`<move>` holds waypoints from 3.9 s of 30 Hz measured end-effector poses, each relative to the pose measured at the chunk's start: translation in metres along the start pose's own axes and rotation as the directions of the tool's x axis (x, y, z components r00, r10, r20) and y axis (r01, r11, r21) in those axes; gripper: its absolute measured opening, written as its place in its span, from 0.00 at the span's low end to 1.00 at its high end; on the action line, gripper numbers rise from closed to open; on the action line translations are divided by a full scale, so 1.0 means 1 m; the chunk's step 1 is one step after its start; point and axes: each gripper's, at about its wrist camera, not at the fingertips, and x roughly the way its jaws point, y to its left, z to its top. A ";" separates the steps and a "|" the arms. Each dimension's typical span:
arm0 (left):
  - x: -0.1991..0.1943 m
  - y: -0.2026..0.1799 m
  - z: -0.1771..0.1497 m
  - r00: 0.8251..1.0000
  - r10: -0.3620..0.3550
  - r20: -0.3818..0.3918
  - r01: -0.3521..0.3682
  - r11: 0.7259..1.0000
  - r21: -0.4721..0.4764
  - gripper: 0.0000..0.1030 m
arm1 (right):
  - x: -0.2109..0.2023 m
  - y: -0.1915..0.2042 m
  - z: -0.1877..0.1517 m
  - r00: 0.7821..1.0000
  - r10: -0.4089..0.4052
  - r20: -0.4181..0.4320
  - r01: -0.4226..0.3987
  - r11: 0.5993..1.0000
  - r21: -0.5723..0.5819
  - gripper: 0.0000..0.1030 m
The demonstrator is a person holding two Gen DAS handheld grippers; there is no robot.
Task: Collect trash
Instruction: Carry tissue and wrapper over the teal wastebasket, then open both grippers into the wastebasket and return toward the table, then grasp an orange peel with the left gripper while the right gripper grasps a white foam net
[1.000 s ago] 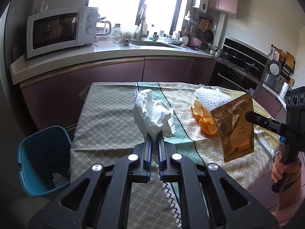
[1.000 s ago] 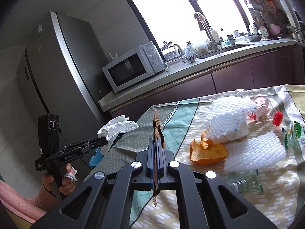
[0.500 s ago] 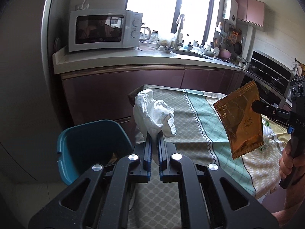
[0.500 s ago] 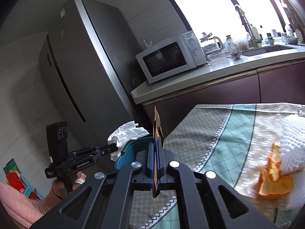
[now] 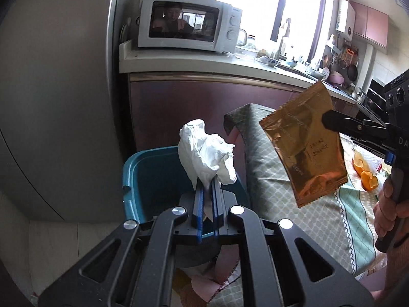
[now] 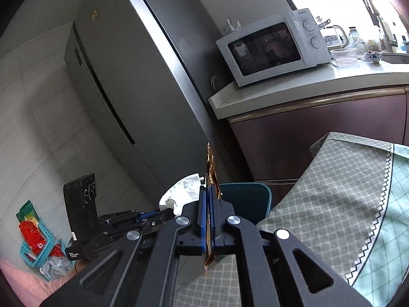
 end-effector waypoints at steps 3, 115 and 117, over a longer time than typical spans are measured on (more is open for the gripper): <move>0.012 0.010 -0.002 1.000 0.010 -0.020 -0.011 1.000 -0.014 0.06 | 0.024 0.000 0.002 1.000 -0.002 -0.030 0.002 1.000 0.005 0.01; 0.139 -0.372 -0.043 0.810 -0.443 -0.384 0.545 0.811 0.214 0.12 | -0.318 -0.189 -0.171 0.832 -0.538 0.135 0.368 0.718 0.590 0.14; 0.132 -0.367 -0.043 0.812 -0.448 -0.375 0.546 0.809 0.216 0.12 | -0.320 -0.186 -0.170 0.830 -0.538 0.145 0.366 0.723 0.586 0.13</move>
